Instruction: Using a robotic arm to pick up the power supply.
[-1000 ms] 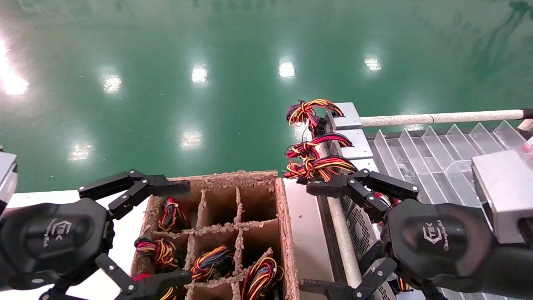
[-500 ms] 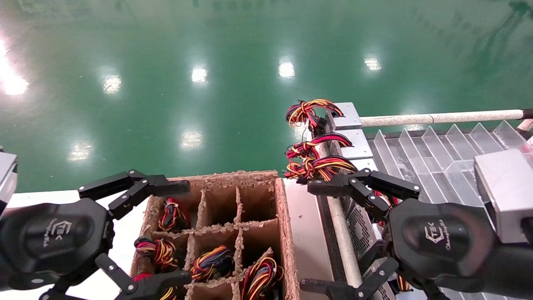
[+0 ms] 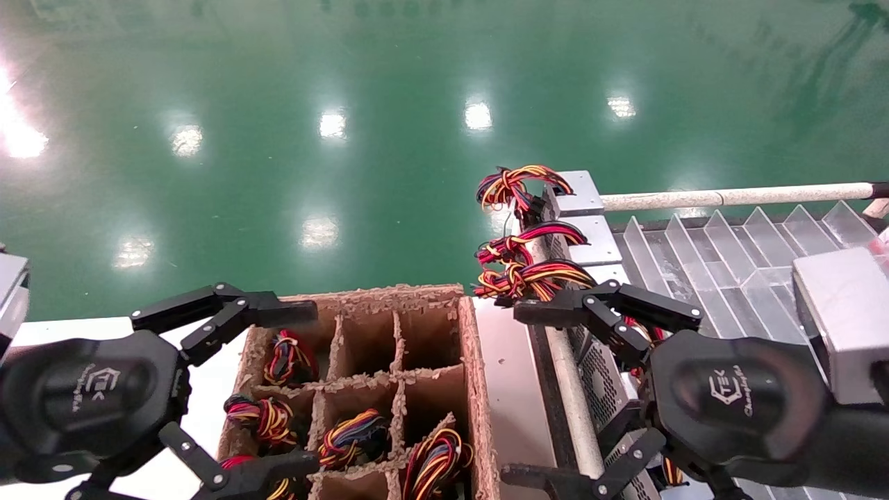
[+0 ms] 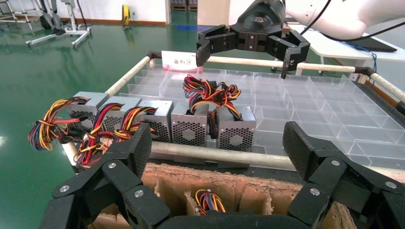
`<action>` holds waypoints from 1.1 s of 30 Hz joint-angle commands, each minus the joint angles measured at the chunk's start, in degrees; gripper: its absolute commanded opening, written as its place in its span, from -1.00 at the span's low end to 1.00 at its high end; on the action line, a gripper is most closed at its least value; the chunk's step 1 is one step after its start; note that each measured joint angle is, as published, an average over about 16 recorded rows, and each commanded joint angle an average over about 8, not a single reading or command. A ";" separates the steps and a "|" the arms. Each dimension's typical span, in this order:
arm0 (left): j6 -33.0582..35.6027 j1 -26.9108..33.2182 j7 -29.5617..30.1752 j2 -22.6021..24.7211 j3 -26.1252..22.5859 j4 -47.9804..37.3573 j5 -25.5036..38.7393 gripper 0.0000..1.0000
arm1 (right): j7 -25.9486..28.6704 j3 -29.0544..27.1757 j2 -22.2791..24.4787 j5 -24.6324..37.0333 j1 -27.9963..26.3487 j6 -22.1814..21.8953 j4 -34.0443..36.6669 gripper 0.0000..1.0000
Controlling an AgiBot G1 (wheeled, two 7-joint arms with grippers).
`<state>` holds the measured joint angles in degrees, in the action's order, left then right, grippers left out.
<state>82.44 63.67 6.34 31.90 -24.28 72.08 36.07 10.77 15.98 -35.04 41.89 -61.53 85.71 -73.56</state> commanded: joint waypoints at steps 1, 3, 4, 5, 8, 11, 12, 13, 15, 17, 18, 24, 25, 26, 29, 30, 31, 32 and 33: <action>0.00 0.00 0.00 0.00 0.00 0.00 0.00 1.00 | 0.00 0.01 0.01 -0.01 -0.01 -0.01 0.01 1.00; 0.00 0.00 0.00 0.00 0.00 0.00 0.00 1.00 | -0.01 0.02 0.01 -0.02 -0.01 -0.02 0.01 1.00; 0.00 0.00 0.00 0.00 0.00 0.00 0.00 1.00 | -0.01 0.02 0.02 -0.02 -0.02 -0.02 0.01 1.00; 0.00 0.00 0.00 0.00 0.00 0.00 0.00 1.00 | -0.02 0.02 0.02 -0.03 -0.02 -0.02 0.01 1.00; 0.00 0.00 0.00 0.00 0.00 0.00 0.00 1.00 | -0.03 0.04 0.04 -0.04 -0.03 -0.04 0.01 1.00; 0.00 0.00 0.00 0.00 0.00 0.00 0.00 1.00 | -0.04 0.05 0.05 -0.06 -0.03 -0.05 0.01 1.00; 0.00 0.00 0.00 0.00 0.00 0.00 0.00 1.00 | -0.04 0.05 0.05 -0.06 -0.03 -0.05 0.01 1.00; 0.00 0.00 0.00 0.00 0.00 0.00 0.00 1.00 | -0.04 0.06 0.05 -0.07 -0.03 -0.05 0.01 1.00; 0.00 0.00 0.00 0.00 0.00 0.00 0.00 1.00 | -0.05 0.06 0.06 -0.07 -0.03 -0.05 0.00 1.00; 0.00 0.00 0.00 0.00 0.00 0.00 0.00 1.00 | -0.05 0.07 0.07 -0.08 -0.03 -0.05 0.00 1.00; 0.00 0.00 0.00 0.00 0.00 0.00 0.00 1.00 | -0.05 0.07 0.07 -0.08 -0.03 -0.05 0.00 1.00; 0.00 0.00 0.00 0.00 0.00 0.00 0.00 1.00 | -0.06 0.08 0.07 -0.08 -0.03 -0.05 0.00 1.00; 0.00 0.00 0.00 0.00 0.00 0.00 0.00 1.00 | -0.06 0.08 0.07 -0.08 -0.03 -0.05 0.00 1.00; 0.00 0.00 0.00 0.00 0.00 0.00 0.00 1.00 | -0.06 0.08 0.07 -0.09 -0.03 -0.05 0.00 1.00; 0.00 0.00 0.00 0.00 0.00 0.00 0.00 1.00 | -0.06 0.08 0.07 -0.09 -0.03 -0.06 -0.01 1.00; 0.00 0.00 0.00 0.00 0.00 0.00 0.00 1.00 | -0.06 0.08 0.07 -0.09 -0.03 -0.06 -0.01 1.00; 0.00 0.00 0.00 0.00 0.00 0.00 0.00 1.00 | -0.06 0.08 0.07 -0.09 -0.03 -0.06 -0.01 1.00; 0.00 0.00 0.00 0.00 0.00 0.00 0.00 1.00 | -0.06 0.08 0.07 -0.09 -0.03 -0.06 -0.01 1.00; 0.00 0.00 0.00 0.00 0.00 0.00 0.00 1.00 | -0.06 0.08 0.07 -0.09 -0.03 -0.06 -0.01 1.00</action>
<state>82.44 63.67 6.34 31.90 -24.28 72.08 36.07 10.71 16.06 -34.97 41.80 -61.56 85.66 -73.57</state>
